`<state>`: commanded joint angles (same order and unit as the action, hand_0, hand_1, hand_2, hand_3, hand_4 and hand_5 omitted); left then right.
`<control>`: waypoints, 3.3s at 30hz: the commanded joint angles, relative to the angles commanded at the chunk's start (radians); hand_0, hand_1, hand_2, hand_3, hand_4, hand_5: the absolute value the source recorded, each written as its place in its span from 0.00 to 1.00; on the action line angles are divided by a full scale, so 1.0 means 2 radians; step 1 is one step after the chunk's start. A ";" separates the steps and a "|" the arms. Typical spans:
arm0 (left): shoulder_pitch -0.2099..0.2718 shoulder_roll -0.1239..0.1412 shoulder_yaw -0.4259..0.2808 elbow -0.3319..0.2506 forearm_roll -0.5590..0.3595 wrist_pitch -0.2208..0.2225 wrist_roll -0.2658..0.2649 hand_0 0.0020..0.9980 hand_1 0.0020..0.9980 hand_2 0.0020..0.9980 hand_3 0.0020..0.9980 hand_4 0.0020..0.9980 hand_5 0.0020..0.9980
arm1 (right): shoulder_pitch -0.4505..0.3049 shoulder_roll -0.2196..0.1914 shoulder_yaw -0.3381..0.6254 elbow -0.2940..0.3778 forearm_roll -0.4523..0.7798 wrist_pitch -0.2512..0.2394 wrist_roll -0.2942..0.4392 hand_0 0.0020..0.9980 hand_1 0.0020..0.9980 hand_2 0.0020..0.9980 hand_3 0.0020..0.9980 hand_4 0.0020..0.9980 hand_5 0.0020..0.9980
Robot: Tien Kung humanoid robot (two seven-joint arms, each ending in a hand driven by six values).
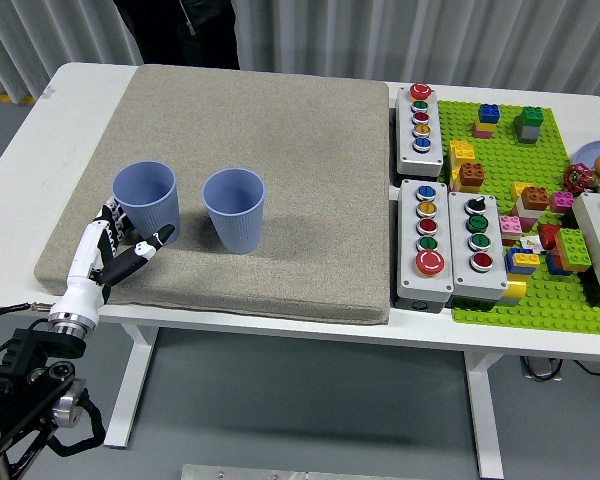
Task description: Pick cup pour cup place
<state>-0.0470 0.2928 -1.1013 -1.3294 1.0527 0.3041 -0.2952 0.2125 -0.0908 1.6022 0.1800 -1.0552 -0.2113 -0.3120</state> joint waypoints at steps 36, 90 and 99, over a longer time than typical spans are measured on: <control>-0.028 0.000 0.002 0.017 0.001 -0.010 0.010 0.96 0.95 1.00 1.00 0.87 0.21 | 0.003 -0.001 0.000 0.000 0.006 0.001 0.001 0.71 0.63 0.58 0.57 0.00 0.08; -0.059 -0.002 0.012 0.047 -0.009 -0.015 0.016 0.97 0.95 1.00 1.00 0.90 0.28 | 0.005 -0.001 -0.002 0.000 0.005 0.001 0.001 0.71 0.63 0.58 0.57 0.00 0.08; -0.062 -0.003 0.013 0.049 -0.012 -0.014 0.017 0.97 0.95 1.00 1.00 0.90 0.28 | 0.005 -0.001 -0.002 0.000 0.004 0.001 0.000 0.71 0.63 0.58 0.57 0.00 0.08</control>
<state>-0.1705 0.2868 -1.0752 -1.2311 1.0292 0.2765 -0.2615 0.2219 -0.0934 1.5983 0.1800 -1.0467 -0.2096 -0.3115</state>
